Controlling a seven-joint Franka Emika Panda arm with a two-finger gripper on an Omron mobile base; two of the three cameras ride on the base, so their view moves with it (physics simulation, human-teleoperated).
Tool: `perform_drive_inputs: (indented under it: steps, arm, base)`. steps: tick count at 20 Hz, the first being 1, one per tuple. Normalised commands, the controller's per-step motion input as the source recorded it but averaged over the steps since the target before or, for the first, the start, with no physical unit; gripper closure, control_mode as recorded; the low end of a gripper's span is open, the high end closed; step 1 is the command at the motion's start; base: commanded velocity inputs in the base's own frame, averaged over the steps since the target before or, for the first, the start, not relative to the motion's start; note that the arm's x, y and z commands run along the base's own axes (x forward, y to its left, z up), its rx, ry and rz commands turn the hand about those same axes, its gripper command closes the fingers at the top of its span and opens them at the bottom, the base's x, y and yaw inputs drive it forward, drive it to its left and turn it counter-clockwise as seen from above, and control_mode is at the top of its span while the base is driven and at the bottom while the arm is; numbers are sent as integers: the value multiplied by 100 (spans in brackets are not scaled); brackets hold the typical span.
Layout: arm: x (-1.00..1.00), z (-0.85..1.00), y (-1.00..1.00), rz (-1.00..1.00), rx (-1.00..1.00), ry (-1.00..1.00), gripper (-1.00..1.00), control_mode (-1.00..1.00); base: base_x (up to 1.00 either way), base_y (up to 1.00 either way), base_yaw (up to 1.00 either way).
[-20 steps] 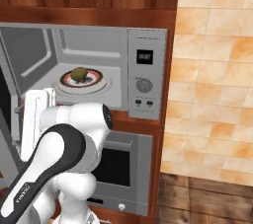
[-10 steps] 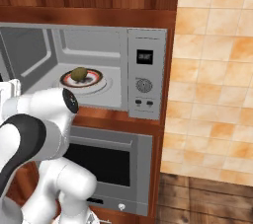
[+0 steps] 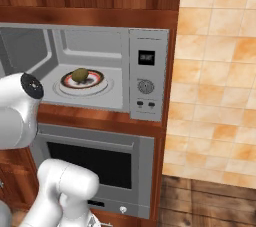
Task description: Retrieve the reheated potato from the microwave, then place the potato, cheese, and condiment on the cutting board.
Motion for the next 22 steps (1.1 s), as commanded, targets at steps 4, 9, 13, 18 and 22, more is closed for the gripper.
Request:
perform_drive_inputs:
  steps: [4,9,13,18,22]
  arm:
    - [-1,-19,65,-20,0,0,-100,-100]
    - [2,-16,50,-26,0,0,-100,-100]
    - [3,-20,47,-30,0,0,-100,-100]
    - [8,-7,3,-20,-1,0,-100,-100]
    - [3,2,-44,-6,0,0,-100,-100]
  base:
    - [0,0,0]
    - [0,0,0]
    - [0,0,0]
    - [0,0,0]
    - [0,0,0]
